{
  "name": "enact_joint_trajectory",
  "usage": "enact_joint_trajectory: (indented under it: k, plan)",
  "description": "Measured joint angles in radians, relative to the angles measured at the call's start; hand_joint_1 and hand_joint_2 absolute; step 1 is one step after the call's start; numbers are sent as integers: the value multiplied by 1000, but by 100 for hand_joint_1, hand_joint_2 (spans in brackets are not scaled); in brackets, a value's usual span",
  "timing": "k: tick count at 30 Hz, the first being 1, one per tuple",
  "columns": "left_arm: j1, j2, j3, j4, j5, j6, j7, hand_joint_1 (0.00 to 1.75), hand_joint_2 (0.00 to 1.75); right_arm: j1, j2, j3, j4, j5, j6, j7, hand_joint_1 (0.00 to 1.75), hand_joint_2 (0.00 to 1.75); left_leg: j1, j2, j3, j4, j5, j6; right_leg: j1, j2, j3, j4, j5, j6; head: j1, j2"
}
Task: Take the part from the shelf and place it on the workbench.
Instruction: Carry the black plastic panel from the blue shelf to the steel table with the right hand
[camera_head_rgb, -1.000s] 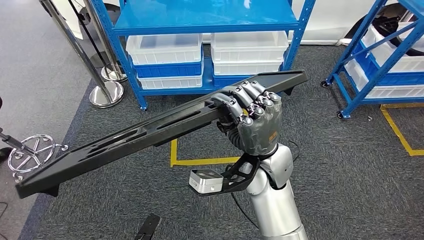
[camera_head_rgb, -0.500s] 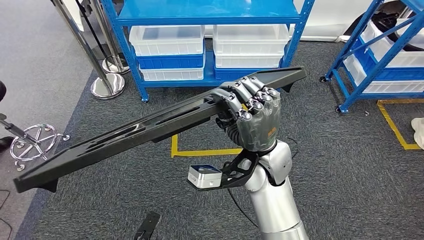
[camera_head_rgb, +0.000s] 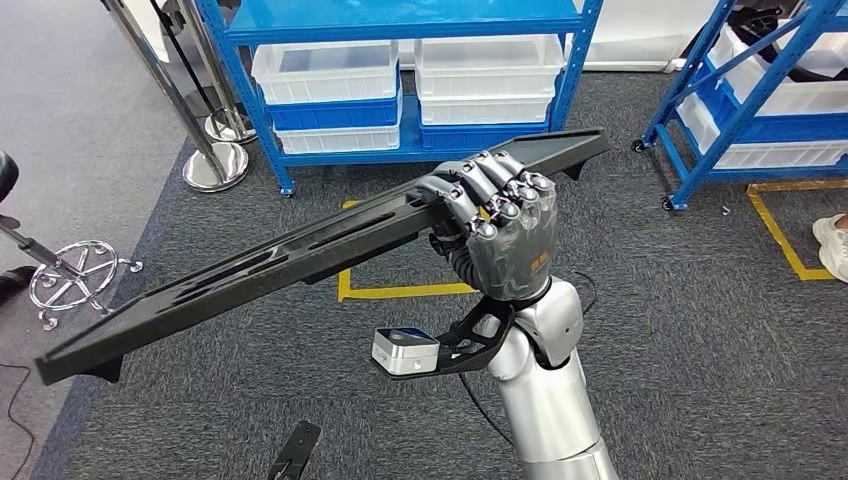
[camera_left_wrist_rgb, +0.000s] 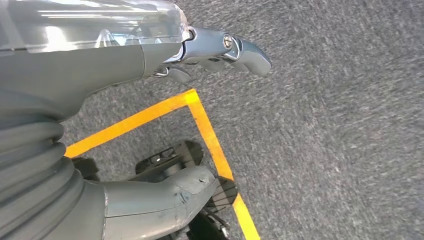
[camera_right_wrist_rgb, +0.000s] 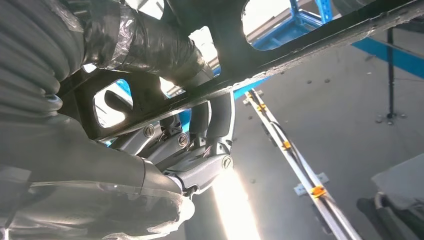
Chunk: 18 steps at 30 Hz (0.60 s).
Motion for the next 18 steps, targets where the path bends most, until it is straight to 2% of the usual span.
enact_joint_trajectory:
  k: [1,2,4,6,8,9,10,11,13,14,15,16,18]
  plan:
    - [-2,0,0,0,0,0,-1,0,175,-2,0,0,0,2,0,0,175,175,-4,1,22,-39,-6,7,-2,-2,-1,-1,4,5,0,0]
    - [-3,0,0,0,0,0,-2,0,175,-3,0,0,0,4,0,0,175,175,-7,1,30,-58,-10,10,-3,-4,-1,-4,9,11,0,0]
    - [-4,-1,1,0,0,0,-3,0,175,-4,0,0,0,8,0,-1,175,175,-6,3,33,-81,4,17,-4,-5,-1,-7,13,22,0,0]
    - [-5,-3,1,0,0,0,-4,0,175,-6,0,0,1,12,0,-2,175,175,2,5,38,-105,26,25,-3,-2,-21,39,-24,31,0,0]
    - [-4,-5,2,0,-3,0,-5,0,175,-8,-1,0,5,17,0,-1,175,175,5,7,31,-109,37,27,-9,1,-68,150,-92,40,0,0]
    - [-3,-6,2,0,-4,0,-6,0,175,-8,-2,1,9,19,0,1,175,175,6,7,26,-107,39,25,-13,1,-88,202,-114,45,0,0]
    - [-1,-6,3,0,-5,0,-6,0,175,-8,-5,3,14,21,0,5,175,175,7,7,20,-102,40,24,-17,1,-96,229,-119,50,0,0]
    - [0,-7,4,0,-6,1,-7,0,175,-8,-8,6,19,20,0,10,175,175,8,7,14,-96,40,22,-21,1,-86,221,-106,55,0,0]
    - [0,-7,5,0,-7,1,-7,0,175,-13,-19,17,28,15,0,33,175,175,14,5,4,-78,35,13,-29,0,-24,116,-54,64,0,0]
    - [-1,-7,6,0,-8,1,-8,0,175,-19,-30,34,34,10,0,56,175,175,13,5,-3,-66,30,6,-29,0,6,61,-38,64,0,0]
    - [-1,-7,6,0,-9,1,-9,0,175,-28,-45,55,41,5,0,83,175,175,13,4,-10,-56,26,-2,-29,1,24,24,-31,61,0,0]
    - [-1,-7,7,0,-10,0,-10,0,175,-37,-63,83,48,-2,0,114,175,175,12,4,-16,-50,24,-8,-26,3,29,9,-33,55,-1,0]
    - [-1,-7,8,0,-14,0,-11,0,175,-52,-96,136,62,-10,0,155,175,175,12,5,-21,-47,25,-18,-23,7,24,9,-32,40,-1,0]
